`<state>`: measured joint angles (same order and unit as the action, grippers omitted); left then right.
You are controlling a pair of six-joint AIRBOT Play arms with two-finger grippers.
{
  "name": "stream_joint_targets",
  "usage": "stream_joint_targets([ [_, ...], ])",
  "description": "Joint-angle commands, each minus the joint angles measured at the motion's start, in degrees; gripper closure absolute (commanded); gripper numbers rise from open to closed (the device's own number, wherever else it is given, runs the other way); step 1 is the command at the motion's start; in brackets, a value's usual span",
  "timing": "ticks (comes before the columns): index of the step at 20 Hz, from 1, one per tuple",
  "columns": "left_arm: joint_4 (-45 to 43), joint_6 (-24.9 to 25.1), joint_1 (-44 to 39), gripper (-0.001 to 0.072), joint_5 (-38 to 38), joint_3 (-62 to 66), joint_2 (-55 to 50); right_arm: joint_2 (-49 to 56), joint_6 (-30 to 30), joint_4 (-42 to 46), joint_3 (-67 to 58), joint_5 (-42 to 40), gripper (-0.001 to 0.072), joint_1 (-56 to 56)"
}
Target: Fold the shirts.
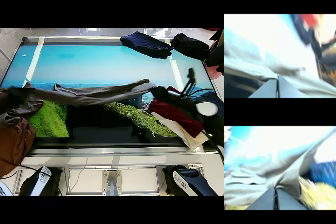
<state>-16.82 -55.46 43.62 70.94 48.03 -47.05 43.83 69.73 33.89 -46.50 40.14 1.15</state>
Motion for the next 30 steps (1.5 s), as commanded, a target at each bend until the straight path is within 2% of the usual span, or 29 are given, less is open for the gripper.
stream_joint_targets([
  [1, 0.8, -3.8, 3.8, 0.0696, -0.2, 8.0, 12.3, -15.1, 0.3, 9.1, -10.1, 5.3, 0.0695, 0.0],
  [3, -0.9, -6.1, 0.6, 0.0696, 0.8, 17.5, 11.5, -18.6, 3.5, 13.8, -18.1, 5.3, 0.0696, -0.1],
  [5, -8.0, -8.1, -3.6, 0.0696, 0.7, 30.0, 8.7, -18.7, 6.2, 20.7, -26.9, 6.6, 0.0697, -0.1],
  [8, -32.6, -16.0, -14.2, 0.0696, 0.5, 46.2, 4.1, -14.9, 11.5, 31.2, -37.9, 12.1, 0.0699, -0.1],
  [10, -46.8, -18.5, -22.9, 0.0697, 0.5, 50.8, 2.7, -10.9, 13.6, 35.7, -42.9, 17.9, 0.0698, -0.1],
  [14, -63.9, -21.0, -34.5, 0.0697, 2.3, 51.2, -2.3, -0.3, 13.6, 36.7, -45.8, 24.5, 0.0699, -0.1],
  [16, -64.9, -22.4, -35.5, 0.0698, 0.7, 51.2, -8.6, 7.5, 13.6, 36.9, -45.8, 26.8, 0.0699, -0.1],
  [19, -58.4, -22.3, -35.5, 0.0697, -2.5, 51.2, -21.4, 21.5, 13.4, 36.9, -45.7, 27.3, 0.0699, -0.1],
  [23, -57.7, -21.9, -36.0, 0.0696, -3.5, 51.2, -38.2, 40.6, 13.4, 34.9, -45.7, 26.5, 0.0698, 0.0],
  [26, -57.7, -21.9, -36.0, 0.0695, -6.7, 51.2, -48.9, 52.5, 13.4, 31.2, -45.7, 21.7, 0.0697, 0.0],
  [30, -56.1, -22.2, -36.2, 0.0694, -13.4, 51.2, -57.9, 60.8, 13.4, 23.5, -45.8, 10.8, 0.0696, 0.0],
])
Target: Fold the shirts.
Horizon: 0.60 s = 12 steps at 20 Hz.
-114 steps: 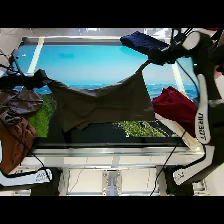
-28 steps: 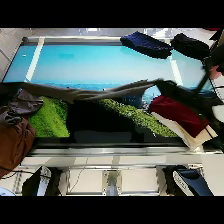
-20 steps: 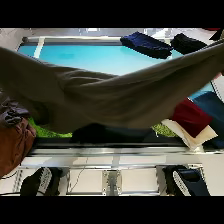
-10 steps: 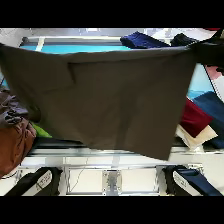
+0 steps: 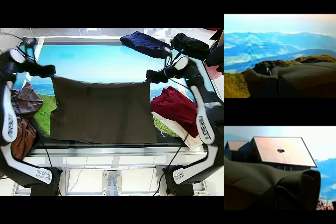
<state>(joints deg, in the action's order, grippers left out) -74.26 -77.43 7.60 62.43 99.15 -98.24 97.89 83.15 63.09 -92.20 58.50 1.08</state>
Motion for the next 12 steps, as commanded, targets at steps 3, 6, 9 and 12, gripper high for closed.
stream_joint_targets([
  [3, 5.8, -0.6, -0.1, 0.0573, -9.3, 0.1, -8.6, 7.5, 0.0, -10.1, -0.2, -15.0, 0.0659, 0.0],
  [6, 7.0, -1.2, 1.2, 0.0017, -7.6, 1.2, -5.1, 6.2, -0.1, -8.9, -4.8, -11.6, 0.0320, -0.7],
  [9, 4.4, -0.5, 5.4, 0.0018, 2.6, 1.1, 2.6, 2.5, 0.0, 1.2, -9.3, 3.8, 0.0321, -4.0],
  [12, 5.2, 7.6, 11.9, 0.0018, 12.4, -7.9, 11.8, -2.6, -1.2, 11.0, -7.2, 21.5, 0.0320, -8.6],
])
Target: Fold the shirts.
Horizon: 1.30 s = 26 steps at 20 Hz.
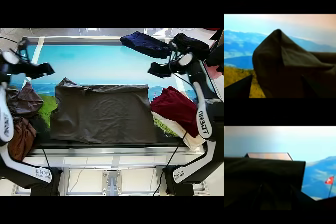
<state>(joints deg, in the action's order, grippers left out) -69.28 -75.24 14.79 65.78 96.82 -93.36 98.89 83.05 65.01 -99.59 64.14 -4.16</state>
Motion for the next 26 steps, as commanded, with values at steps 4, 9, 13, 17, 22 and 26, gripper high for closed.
stream_joint_targets([
  [4, 15.6, 18.2, 18.2, 0.0018, 4.8, -42.0, 26.6, -16.5, -6.1, 7.0, 19.5, 13.6, 0.0320, -8.7],
  [9, 18.4, 20.0, 30.5, 0.0018, 5.7, -68.4, 35.5, -27.6, -7.8, 0.3, 36.7, 8.7, 0.0320, -9.0],
  [13, 16.6, 18.9, 30.7, 0.0018, 1.9, -70.1, 33.0, -31.3, -9.5, -4.1, 36.8, 7.2, 0.0321, -8.6],
  [17, 16.2, 18.3, 30.6, 0.0018, -0.1, -70.0, 29.1, -34.3, -9.5, -4.2, 36.8, 7.2, 0.0321, -8.7],
  [22, 24.2, 21.3, 30.5, 0.0087, -0.1, -70.0, 27.6, -36.7, -9.4, -4.2, 36.8, 7.3, 0.0321, -8.7],
  [26, 24.8, 21.8, 27.2, 0.0599, 0.7, -70.0, 26.3, -37.6, -9.2, -4.2, 36.8, 8.2, 0.0321, -8.7],
])
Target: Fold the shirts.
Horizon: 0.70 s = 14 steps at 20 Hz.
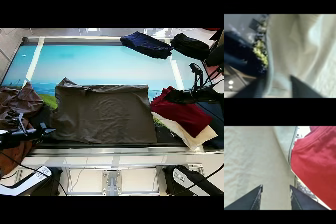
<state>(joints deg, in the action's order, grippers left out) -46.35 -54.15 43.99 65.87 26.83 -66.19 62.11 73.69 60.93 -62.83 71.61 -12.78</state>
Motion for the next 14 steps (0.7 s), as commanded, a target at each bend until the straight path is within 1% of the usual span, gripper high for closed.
stream_joint_targets([
  [1, 1.9, 2.2, -3.8, 0.0695, 1.0, 0.0, -0.9, -1.0, 0.1, -0.1, 0.0, 1.4, 0.0321, 0.0],
  [4, 1.8, 2.8, -7.3, 0.0694, 1.1, 0.0, -0.8, -1.7, 0.1, 2.9, -0.1, 3.5, 0.0321, -0.2],
  [7, 1.9, 2.7, -7.0, 0.0694, 1.1, 0.0, -0.8, -3.4, 0.7, 11.0, 0.2, 6.1, 0.0321, -3.1],
  [9, 1.9, 2.7, -7.0, 0.0694, 1.0, 0.0, -0.8, -3.9, 0.8, 12.5, 4.0, 10.0, 0.0321, -7.0],
  [11, 1.9, 2.7, -7.0, 0.0693, 1.0, 0.0, -0.8, -4.0, 0.8, 10.5, 13.6, 13.0, 0.0321, -11.8],
  [12, 1.9, 2.7, -7.0, 0.0694, 0.9, 0.0, -0.8, -4.0, 0.3, 7.3, 19.5, 12.9, 0.0321, -13.9],
  [14, 1.9, 2.7, -7.0, 0.0694, 0.7, 0.0, -0.8, -4.0, -1.5, 0.3, 29.0, 9.0, 0.0318, -15.7],
])
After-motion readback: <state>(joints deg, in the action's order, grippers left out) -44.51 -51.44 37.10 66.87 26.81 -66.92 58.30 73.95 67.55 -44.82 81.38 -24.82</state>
